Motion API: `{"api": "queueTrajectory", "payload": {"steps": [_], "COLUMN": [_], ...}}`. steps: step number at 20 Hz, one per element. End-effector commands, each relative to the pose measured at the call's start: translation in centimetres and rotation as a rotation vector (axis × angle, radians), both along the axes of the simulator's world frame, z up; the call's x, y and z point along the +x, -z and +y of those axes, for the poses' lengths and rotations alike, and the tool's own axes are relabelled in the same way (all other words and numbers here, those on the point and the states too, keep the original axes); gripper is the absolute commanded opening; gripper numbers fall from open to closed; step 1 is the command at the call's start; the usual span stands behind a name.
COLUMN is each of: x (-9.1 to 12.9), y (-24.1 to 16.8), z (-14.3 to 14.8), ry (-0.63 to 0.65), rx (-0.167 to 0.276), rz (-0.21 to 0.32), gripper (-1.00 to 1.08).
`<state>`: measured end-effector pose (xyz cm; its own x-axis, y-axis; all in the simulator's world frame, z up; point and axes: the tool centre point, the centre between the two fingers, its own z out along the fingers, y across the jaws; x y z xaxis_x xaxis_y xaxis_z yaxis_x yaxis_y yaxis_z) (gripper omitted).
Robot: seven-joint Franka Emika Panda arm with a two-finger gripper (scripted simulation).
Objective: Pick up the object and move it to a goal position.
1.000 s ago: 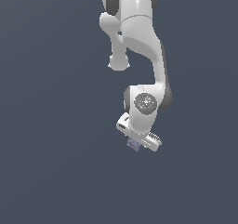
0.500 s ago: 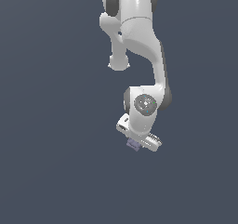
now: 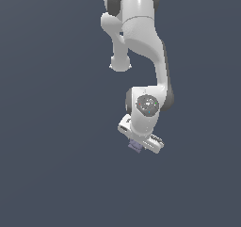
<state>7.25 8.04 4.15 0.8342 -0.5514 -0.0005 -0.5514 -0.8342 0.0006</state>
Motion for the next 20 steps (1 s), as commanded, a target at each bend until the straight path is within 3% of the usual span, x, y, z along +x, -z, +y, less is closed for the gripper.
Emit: {"api": "queueTrajectory", "payload": {"steps": [1, 10, 20], "x": [-0.2, -2.6, -7.7], "y": [-0.3, -3.2, -9.4], "z": [0.2, 1.6, 4.5], "ry": [0.000, -0.001, -0.001], "rx": [0.000, 0.000, 0.000], "rz": [-0.001, 0.000, 0.000], "gripper": [-1.00, -1.00, -1.00]}}
